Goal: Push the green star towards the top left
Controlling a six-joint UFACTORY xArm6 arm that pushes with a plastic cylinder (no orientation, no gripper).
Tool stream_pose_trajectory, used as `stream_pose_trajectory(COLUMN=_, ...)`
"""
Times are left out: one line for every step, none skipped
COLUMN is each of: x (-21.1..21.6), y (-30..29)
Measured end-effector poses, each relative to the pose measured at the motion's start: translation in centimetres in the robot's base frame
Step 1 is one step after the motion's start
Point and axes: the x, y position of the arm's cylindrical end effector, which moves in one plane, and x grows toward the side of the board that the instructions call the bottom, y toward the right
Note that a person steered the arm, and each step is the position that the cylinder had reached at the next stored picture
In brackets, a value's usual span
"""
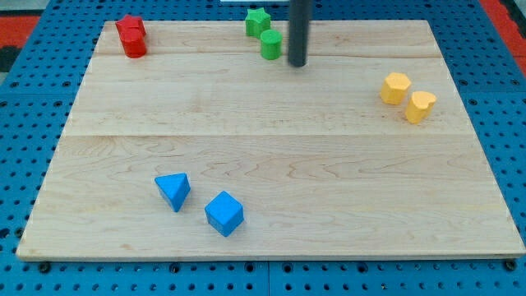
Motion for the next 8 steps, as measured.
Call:
stream_pose_trajectory(x=-6.7, y=1.1)
stream_pose_trajectory(x=-6.8, y=-1.7)
stream_pose_trajectory(x=-6.7, y=-10.1)
stream_pose_trajectory(x=-1.0, y=-12.9)
stream_pose_trajectory(x=6.0, y=-16.4)
stream_pose_trajectory(x=2.3, y=-18.5)
stream_pose_trajectory(x=-4.8, y=-20.5)
stream_pose_trajectory(x=-6.7, y=-22.4)
